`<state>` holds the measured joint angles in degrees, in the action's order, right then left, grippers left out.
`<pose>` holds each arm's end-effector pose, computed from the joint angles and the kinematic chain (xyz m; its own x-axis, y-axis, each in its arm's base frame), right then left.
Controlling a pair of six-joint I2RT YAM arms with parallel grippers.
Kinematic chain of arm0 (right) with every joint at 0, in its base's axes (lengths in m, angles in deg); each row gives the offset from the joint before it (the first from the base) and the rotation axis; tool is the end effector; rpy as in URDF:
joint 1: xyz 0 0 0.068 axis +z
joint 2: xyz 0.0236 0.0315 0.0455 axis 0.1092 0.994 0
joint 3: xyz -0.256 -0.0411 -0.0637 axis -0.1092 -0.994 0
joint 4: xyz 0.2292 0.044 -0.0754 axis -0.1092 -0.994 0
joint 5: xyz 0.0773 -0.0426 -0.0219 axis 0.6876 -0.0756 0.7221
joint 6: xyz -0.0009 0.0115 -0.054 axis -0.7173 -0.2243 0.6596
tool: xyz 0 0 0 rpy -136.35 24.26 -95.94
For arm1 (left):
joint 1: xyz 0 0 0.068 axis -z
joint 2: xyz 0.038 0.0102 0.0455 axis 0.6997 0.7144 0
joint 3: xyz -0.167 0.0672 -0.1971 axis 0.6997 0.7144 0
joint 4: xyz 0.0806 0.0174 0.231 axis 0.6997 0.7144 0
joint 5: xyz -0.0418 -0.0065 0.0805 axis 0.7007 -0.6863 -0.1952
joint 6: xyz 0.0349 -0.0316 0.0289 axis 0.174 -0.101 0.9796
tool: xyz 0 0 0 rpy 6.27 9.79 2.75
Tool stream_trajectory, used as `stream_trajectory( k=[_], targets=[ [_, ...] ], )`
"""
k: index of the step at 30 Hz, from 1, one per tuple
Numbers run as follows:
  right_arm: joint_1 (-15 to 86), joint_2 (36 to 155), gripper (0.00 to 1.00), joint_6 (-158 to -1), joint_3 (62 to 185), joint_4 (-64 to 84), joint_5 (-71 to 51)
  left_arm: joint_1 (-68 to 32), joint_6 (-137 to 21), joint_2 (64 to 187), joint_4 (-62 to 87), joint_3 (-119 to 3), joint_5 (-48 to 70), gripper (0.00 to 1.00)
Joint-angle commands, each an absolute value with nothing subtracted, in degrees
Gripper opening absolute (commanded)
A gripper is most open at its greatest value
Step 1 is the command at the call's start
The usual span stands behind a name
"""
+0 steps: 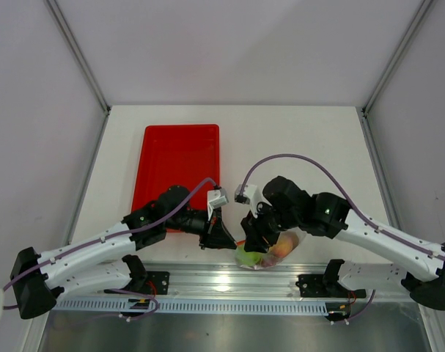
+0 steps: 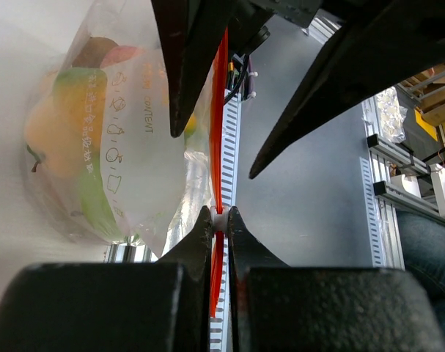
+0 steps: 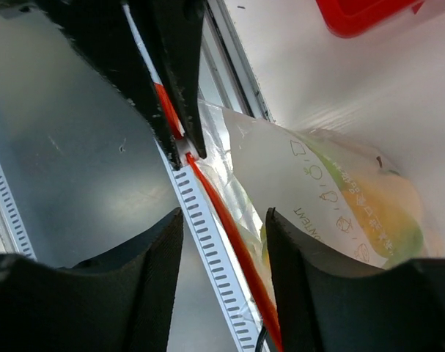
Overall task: Place the food in the zip-top bag and seal the zipper
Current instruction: Place the zipper food storage bag at the center of the board.
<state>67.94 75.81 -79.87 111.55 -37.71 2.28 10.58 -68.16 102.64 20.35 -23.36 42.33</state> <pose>0.0830 0.1807 0.3311 -0.4506 -0.5972 -0.6636 -0.8926 0.3123 0.3250 0.0927 -0.1740 0.2806 -0.5516 0.2874 -0.7830 0.8272 0.0679 -0.5578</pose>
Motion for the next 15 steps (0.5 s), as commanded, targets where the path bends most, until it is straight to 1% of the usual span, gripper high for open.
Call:
stream_trajectory(
  k=[1, 5, 6, 7, 8, 9, 11, 15],
  targets=[
    [67.4, 75.8, 0.50, -78.3, 110.8, -36.5, 4.0, 10.3, -66.9, 101.6, 18.8, -25.8, 43.8, 0.01],
    [67.0, 75.1, 0.29, -78.8, 110.0, -36.1, 2.4, 10.3, -66.9, 101.4, 19.2, -25.5, 43.3, 0.01],
    [66.9, 74.2, 0.20, -79.3, 109.8, -36.0, 1.2, 10.3, -66.9, 101.4, 19.1, -25.5, 43.3, 0.01],
    [66.7, 73.9, 0.14, -79.5, 109.6, -35.8, 0.8, 10.3, -66.9, 101.3, 19.2, -25.3, 43.3, 0.01],
    [66.6, 73.0, 0.03, -79.7, 109.3, -35.4, -0.4, 10.3, -66.9, 101.4, 19.3, -24.9, 43.0, 0.01],
    [66.3, 72.6, 0.00, -80.3, 109.0, -35.3, -1.4, 10.3, -66.9, 101.3, 19.4, -24.9, 42.8, 0.01],
    [65.8, 71.9, 0.00, -80.9, 108.6, -35.6, -3.2, 10.3, -66.9, 101.0, 19.6, -24.7, 42.2, 0.01],
    [64.4, 69.2, 0.00, -82.7, 108.0, -37.0, -10.9, 10.3, -67.1, 100.0, 21.3, -24.3, 39.2, 0.01]
  ],
)
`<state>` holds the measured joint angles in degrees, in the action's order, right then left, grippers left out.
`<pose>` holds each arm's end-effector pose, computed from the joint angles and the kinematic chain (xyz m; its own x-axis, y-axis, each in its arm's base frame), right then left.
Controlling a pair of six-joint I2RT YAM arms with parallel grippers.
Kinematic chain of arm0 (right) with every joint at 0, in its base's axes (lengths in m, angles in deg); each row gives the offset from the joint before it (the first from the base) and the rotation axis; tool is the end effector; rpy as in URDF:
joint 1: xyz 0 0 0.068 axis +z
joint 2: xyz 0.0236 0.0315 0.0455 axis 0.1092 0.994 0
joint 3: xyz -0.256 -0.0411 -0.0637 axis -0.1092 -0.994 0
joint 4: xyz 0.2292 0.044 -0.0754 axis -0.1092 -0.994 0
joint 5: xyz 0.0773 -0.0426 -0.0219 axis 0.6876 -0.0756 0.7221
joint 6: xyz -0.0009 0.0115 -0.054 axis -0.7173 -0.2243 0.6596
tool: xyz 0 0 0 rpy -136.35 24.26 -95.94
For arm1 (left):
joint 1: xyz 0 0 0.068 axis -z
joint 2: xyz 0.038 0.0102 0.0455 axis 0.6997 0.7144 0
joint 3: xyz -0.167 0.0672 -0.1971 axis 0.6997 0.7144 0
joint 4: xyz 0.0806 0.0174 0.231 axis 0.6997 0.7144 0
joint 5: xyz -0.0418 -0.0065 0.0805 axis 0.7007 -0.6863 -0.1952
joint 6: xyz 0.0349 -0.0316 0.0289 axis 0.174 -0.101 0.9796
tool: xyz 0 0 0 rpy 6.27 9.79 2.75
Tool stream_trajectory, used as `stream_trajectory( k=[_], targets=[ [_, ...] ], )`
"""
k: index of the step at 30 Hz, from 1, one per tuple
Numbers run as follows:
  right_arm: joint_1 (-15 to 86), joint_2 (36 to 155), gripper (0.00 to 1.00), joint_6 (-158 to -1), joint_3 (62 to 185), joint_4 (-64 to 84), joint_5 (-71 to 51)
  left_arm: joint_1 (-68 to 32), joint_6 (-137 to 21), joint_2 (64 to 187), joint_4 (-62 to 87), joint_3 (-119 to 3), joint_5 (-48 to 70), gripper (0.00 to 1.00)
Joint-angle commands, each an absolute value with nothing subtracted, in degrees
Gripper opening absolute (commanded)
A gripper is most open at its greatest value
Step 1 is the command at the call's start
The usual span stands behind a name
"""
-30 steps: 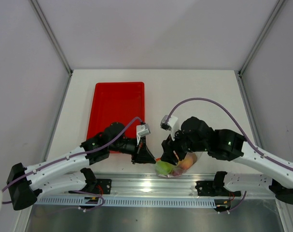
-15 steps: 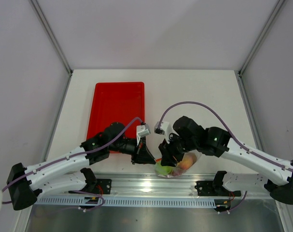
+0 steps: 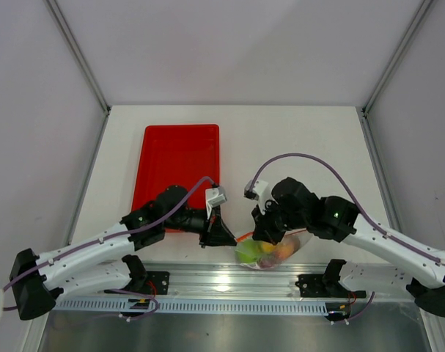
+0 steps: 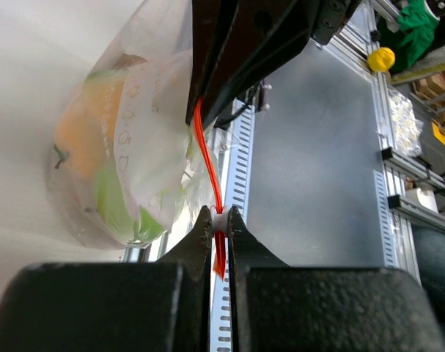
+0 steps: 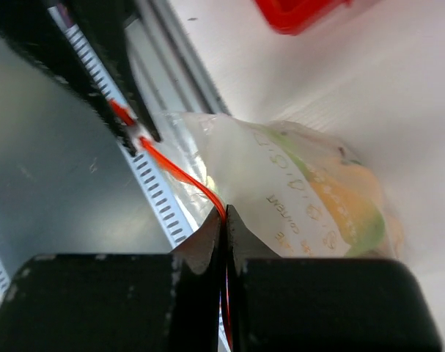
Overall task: Place the food in the zip-top bag and seal the zipper
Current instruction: Place the zipper food storage bag at the center of the board.
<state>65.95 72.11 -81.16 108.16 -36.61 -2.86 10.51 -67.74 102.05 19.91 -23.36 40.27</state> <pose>0.0859 0.1656 0.3251 -0.4814 -0.5497 -0.6827 -0.8667 0.4146 0.2773 0.0934 -0.1728 0.2829 -0.5388 0.2630 -0.8003 0.8397 0.0909 -0.5354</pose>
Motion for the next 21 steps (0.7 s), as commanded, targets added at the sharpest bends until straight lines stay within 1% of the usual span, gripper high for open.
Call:
stream_trajectory(
  k=[1, 5, 11, 12, 13, 14, 15, 17, 18, 21],
  targets=[
    [63.9, 68.6, 0.00, -83.4, 107.9, -37.1, -14.1, 10.2, -67.1, 99.8, 22.5, -24.4, 38.1, 0.01],
    [61.6, 66.0, 0.00, -84.4, 108.5, -38.1, -16.9, 10.2, -67.4, 98.7, 25.5, -24.5, 33.1, 0.01],
    [59.6, 65.3, 0.00, -84.7, 108.2, -37.4, -13.7, 10.2, -68.0, 96.6, 25.3, -24.1, 29.9, 0.01],
    [59.6, 65.4, 0.00, -84.8, 107.8, -36.5, -12.9, 10.2, -68.1, 96.7, 25.1, -24.3, 29.9, 0.10],
    [59.6, 66.1, 0.00, -84.9, 107.6, -36.0, -11.7, 10.2, -68.2, 96.8, 24.8, -24.7, 29.9, 0.21],
    [59.7, 66.5, 0.00, -85.2, 107.4, -35.6, -11.4, 10.2, -68.3, 97.0, 24.7, -24.7, 29.7, 0.36],
    [59.7, 66.8, 0.00, -85.2, 107.3, -35.2, -11.0, 10.2, -68.2, 97.0, 24.2, -24.8, 29.4, 0.73],
    [59.8, 67.7, 0.00, -85.4, 106.9, -33.9, -11.1, 10.2, -68.7, 96.6, 24.0, -24.9, 27.0, 0.96],
    [59.6, 68.1, 0.00, -85.5, 106.9, -33.1, -11.4, 10.2, -69.0, 96.3, 24.5, -25.1, 25.6, 0.99],
    [57.3, 70.3, 0.00, -87.3, 108.1, -32.7, -11.6, 10.2, -70.3, 92.8, 24.8, -24.1, 18.3, 0.99]
  ],
)
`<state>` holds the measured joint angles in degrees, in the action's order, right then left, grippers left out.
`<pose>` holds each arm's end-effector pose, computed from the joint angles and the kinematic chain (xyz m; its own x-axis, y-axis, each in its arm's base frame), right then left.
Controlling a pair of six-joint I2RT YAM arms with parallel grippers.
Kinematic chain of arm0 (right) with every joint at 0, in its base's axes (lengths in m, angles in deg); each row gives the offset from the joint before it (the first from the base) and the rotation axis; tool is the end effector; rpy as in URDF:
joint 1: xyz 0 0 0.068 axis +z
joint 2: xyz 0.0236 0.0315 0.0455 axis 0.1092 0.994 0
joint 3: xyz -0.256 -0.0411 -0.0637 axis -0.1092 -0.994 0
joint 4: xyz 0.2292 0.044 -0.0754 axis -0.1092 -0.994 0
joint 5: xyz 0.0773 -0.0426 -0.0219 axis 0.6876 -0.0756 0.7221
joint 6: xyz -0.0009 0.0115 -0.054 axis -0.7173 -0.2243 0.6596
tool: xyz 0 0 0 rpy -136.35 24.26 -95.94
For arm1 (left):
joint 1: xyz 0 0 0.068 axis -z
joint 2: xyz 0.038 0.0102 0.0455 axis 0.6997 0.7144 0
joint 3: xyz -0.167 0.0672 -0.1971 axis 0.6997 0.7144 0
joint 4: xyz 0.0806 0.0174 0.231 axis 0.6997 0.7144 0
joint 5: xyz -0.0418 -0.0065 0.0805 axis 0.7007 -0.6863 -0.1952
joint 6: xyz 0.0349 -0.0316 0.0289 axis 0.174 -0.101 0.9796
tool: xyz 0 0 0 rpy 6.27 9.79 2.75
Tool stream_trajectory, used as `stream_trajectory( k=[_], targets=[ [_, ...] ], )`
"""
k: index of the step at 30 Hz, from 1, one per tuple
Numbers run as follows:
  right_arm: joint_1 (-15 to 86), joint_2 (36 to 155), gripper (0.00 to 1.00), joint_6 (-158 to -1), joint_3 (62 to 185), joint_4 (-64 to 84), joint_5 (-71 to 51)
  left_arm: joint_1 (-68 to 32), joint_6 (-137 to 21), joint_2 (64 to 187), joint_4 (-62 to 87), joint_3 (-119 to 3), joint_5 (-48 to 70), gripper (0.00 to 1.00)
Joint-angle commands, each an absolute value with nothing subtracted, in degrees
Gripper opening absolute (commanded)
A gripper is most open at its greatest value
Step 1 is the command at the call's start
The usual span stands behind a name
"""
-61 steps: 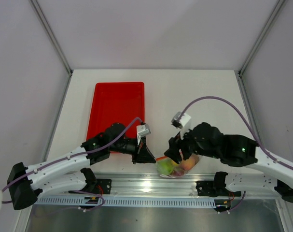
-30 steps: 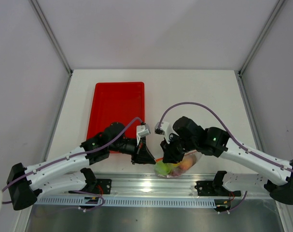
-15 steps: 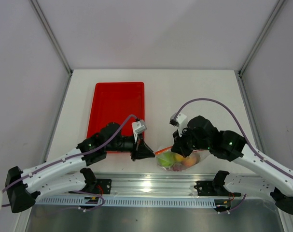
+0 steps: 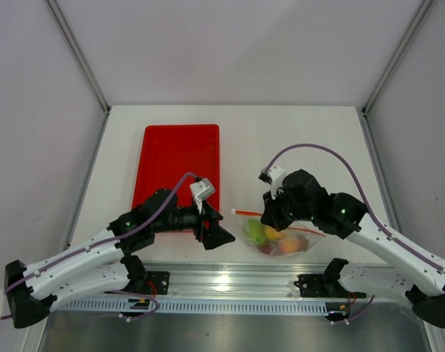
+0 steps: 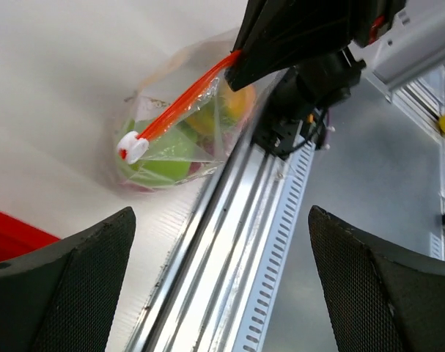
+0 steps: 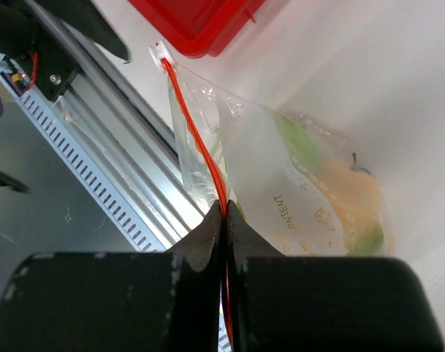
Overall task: Place the food in the zip-top bag and seal the zipper
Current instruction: Place the zipper food storage bag at the center of the board.
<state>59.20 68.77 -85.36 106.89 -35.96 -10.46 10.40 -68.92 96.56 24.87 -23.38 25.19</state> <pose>0.1020 0.1427 0.3280 -0.5730 -0.4049 -0.7126 -0.7416 0.6262 0.2405 0.0921 -0.1554 0.2887 -0.5456 0.1574 -0.8231 0.8156 0.3252 -0.4785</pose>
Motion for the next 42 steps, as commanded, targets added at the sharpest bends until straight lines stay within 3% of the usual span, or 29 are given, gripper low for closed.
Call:
stream_trajectory(
  k=[1, 8, 24, 31, 37, 38, 40, 41, 42],
  targets=[
    [54.6, 71.1, 0.00, -87.7, 108.8, -32.7, -11.5, 10.2, -70.9, 90.1, 24.4, -23.2, 15.7, 0.99],
    [39.5, 82.6, 0.00, -87.2, 116.1, -30.6, -3.4, 10.2, -72.3, 81.7, 22.7, -19.0, 13.0, 0.99],
    [10.7, 107.8, 0.00, -83.9, 124.5, -16.6, 14.4, 10.1, -80.2, 81.7, 8.1, -11.7, 20.3, 0.99],
    [7.8, 115.4, 0.00, -85.1, 130.5, -10.3, 16.7, 10.2, -79.6, 83.8, 5.1, -11.9, 20.7, 0.99],
    [7.9, 121.3, 0.00, -85.6, 136.2, -12.0, 5.5, 10.2, -80.1, 85.1, 4.1, -11.2, 20.9, 1.00],
    [7.8, 121.8, 0.02, -85.8, 136.3, -12.4, 4.4, 10.2, -80.0, 85.1, 4.2, -11.0, 20.8, 1.00],
    [7.8, 122.4, 0.26, -86.8, 136.2, -13.7, 0.2, 10.2, -79.9, 85.3, 4.8, -11.1, 20.3, 1.00],
    [7.9, 122.5, 0.43, -86.9, 135.8, -13.9, -0.8, 10.2, -79.8, 85.4, 5.2, -11.3, 20.2, 1.00],
    [7.9, 122.2, 0.49, -87.1, 135.5, -14.2, -2.6, 10.2, -79.8, 85.4, 5.4, -11.4, 20.1, 0.99]
  ],
)
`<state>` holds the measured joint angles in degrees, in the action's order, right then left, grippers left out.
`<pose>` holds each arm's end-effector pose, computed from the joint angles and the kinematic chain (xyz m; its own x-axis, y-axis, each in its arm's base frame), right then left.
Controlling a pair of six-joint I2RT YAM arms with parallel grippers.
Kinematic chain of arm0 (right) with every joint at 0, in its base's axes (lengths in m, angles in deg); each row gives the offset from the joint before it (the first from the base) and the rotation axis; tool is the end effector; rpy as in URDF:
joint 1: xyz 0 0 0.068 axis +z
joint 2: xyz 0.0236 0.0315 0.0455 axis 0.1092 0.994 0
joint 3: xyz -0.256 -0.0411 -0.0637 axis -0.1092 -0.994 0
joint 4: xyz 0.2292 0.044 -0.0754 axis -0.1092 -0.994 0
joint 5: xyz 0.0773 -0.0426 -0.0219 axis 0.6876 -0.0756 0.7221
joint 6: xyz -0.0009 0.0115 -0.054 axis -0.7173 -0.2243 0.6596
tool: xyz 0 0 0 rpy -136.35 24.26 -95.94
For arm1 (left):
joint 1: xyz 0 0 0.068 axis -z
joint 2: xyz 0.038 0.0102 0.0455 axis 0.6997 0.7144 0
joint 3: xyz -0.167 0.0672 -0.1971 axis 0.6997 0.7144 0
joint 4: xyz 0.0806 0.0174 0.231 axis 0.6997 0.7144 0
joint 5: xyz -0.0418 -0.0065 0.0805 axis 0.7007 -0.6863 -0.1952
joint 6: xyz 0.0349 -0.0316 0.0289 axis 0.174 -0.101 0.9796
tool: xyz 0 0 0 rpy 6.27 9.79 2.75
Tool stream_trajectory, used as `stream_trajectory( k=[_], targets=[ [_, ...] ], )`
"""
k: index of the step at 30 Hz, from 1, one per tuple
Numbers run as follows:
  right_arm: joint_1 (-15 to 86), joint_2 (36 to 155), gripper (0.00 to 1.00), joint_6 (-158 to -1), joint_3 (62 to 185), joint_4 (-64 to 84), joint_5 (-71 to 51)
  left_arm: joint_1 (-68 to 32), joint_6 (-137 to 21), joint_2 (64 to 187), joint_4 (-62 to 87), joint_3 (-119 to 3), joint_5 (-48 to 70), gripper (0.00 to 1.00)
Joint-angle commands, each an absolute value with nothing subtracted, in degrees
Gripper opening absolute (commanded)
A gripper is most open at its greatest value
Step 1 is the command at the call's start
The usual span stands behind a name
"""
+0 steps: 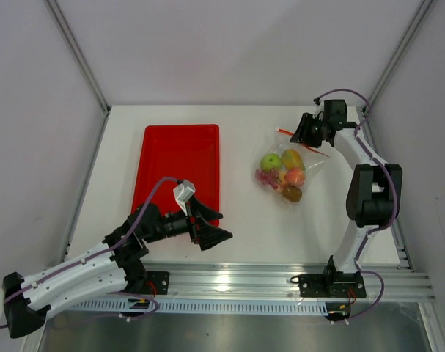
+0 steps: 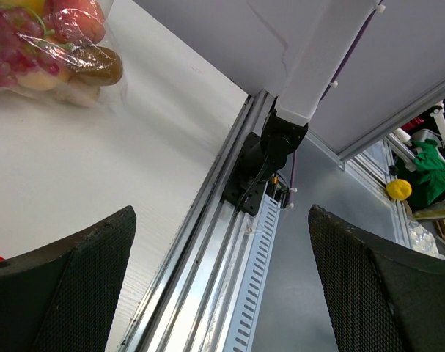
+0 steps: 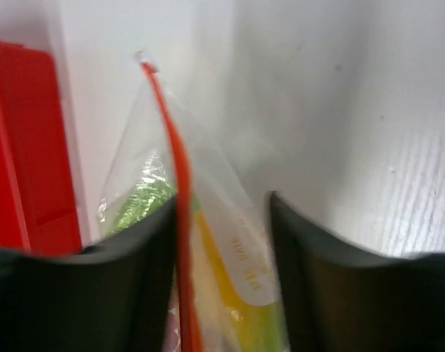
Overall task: Place the food in the zip-top bag and seal the zipper
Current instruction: Place the zipper food storage bag at the center of the board, then adjust the zipper food storage bag at the center of the board.
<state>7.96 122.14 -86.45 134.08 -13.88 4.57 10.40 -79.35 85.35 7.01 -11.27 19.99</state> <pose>0.4083 0.0261 0.2536 -0.7635 0.1937 -0.6161 -0.1151 0.8979 0.4249 0.0799 -0.1327 0.2785 -0.5378 -0.1408 -0.8313 0.7843 0.2782 -0.5545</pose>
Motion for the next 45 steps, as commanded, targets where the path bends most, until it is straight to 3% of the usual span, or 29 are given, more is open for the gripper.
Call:
stream_trajectory(
  k=[1, 2, 3, 4, 5, 15, 28, 39, 45],
  targets=[
    [8.1, 121.8, 0.63, -87.1, 135.1, -14.4, -3.5, 10.2, -80.1, 85.4, 5.6, -11.5, 20.2, 0.99],
    [8.2, 121.3, 0.63, -86.9, 134.8, -14.5, -4.3, 10.2, -80.2, 85.4, 5.6, -11.4, 20.2, 0.99],
    [8.4, 120.6, 0.84, -86.8, 134.4, -14.5, -5.3, 10.2, -80.3, 85.4, 5.7, -11.4, 20.2, 1.00],
    [8.7, 119.1, 0.87, -86.6, 134.4, -15.2, -6.3, 10.2, -80.4, 85.4, 5.8, -11.7, 19.9, 1.00],
    [9.1, 118.3, 0.99, -85.9, 134.6, -15.8, -9.2, 10.2, -80.8, 85.4, 5.9, -11.6, 19.7, 1.00],
    [18.5, 104.6, 0.99, -84.6, 137.9, -25.3, -27.0, 10.2, -83.1, 84.0, 8.7, -11.0, 17.4, 1.00],
    [30.4, 86.4, 0.99, -92.2, 121.7, -30.3, -34.6, 10.2, -85.9, 80.6, 12.6, -9.6, 14.9, 0.99],
    [36.3, 72.7, 1.00, -89.2, 113.1, -27.9, -23.7, 10.2, -87.4, 81.7, 10.2, -8.1, 15.3, 0.99],
    [36.5, 78.5, 0.99, -86.3, 112.9, -25.9, -18.4, 10.2, -87.6, 83.2, 8.6, -7.8, 16.5, 1.00]
  ],
)
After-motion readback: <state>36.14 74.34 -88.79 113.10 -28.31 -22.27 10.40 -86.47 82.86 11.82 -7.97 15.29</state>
